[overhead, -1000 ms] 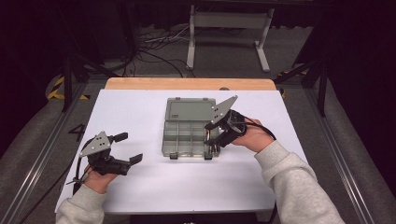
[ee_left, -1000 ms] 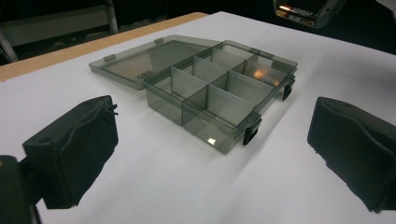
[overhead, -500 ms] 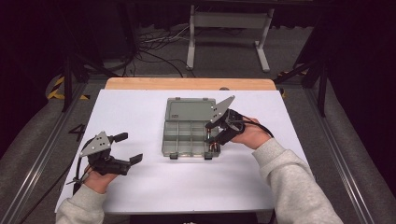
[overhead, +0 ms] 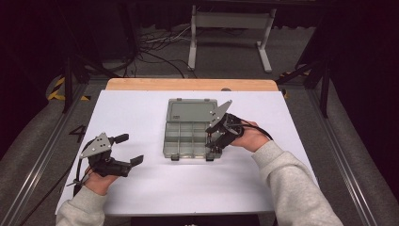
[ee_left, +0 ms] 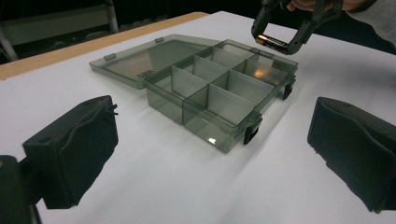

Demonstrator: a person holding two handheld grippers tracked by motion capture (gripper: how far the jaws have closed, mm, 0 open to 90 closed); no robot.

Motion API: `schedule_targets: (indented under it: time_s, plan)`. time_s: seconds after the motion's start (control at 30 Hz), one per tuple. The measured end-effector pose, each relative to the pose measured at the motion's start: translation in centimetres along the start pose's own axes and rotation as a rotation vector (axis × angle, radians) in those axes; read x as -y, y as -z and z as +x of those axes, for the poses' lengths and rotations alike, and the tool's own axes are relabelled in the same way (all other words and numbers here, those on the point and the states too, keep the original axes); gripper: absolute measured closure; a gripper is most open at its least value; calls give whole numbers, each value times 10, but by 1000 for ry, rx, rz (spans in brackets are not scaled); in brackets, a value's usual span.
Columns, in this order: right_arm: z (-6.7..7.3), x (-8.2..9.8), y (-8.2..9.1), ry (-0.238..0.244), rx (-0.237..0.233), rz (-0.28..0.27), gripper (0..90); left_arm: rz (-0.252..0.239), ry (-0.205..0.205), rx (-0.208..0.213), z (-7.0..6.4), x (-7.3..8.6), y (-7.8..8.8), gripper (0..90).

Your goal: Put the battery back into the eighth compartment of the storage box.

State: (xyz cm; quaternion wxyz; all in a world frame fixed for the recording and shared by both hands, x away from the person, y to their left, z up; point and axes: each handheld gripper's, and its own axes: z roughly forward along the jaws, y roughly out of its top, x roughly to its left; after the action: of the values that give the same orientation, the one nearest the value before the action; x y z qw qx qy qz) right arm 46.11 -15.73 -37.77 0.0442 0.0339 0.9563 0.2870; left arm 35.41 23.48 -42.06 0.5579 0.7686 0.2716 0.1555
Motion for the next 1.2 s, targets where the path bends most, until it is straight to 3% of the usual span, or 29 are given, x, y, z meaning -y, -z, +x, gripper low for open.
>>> schedule_targets:
  time_s: [0.6,1.2]
  plan:
    - [-2,8,-14,-6,-24,45,413,3,-1,1,0,0,0,22]
    - [-2,11,-19,-10,-28,68,412,4,1,1,0,0,0,22]
